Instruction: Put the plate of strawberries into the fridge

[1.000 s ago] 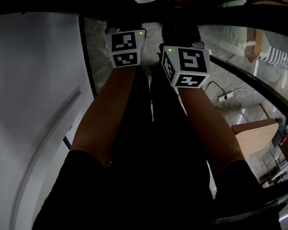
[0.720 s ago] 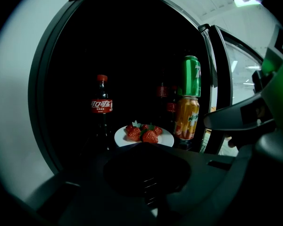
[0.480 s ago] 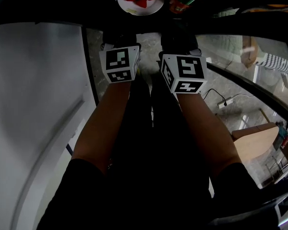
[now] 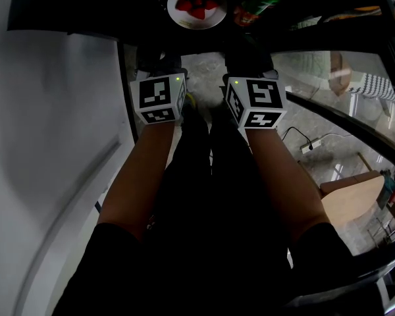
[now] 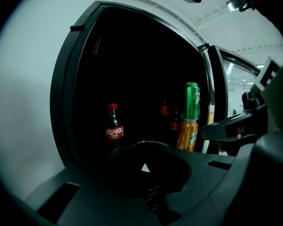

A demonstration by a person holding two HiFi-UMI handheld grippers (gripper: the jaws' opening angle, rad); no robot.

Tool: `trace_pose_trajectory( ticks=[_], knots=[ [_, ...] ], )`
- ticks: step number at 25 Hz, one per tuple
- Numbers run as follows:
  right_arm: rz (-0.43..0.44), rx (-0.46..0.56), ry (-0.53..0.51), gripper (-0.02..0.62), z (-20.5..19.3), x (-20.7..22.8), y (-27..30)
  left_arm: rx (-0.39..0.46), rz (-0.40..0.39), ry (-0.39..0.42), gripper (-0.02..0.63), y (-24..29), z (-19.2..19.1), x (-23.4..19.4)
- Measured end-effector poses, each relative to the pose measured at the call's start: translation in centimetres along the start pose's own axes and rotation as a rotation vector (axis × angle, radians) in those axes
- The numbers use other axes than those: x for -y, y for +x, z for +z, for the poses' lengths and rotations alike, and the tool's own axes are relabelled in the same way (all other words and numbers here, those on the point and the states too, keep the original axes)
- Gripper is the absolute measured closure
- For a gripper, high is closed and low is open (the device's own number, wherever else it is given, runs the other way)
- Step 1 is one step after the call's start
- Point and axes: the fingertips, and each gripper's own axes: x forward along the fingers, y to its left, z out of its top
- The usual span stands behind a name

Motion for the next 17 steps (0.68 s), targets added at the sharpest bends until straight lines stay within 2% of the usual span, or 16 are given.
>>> trace_pose_trajectory(
  ticks=[8, 17],
  knots=[
    [0.001, 0.007, 0.001, 0.592, 0.2, 0.0, -0.1, 0.025, 0.010, -0.028, 0.603, -0.8, 1.2, -0.6],
    [0.004, 0.018, 0.008, 0.592, 0.7, -0.1, -0.4, 0.039, -0.008, -0.018, 0.603, -1.1, 1.8, -0.7]
  ],
)
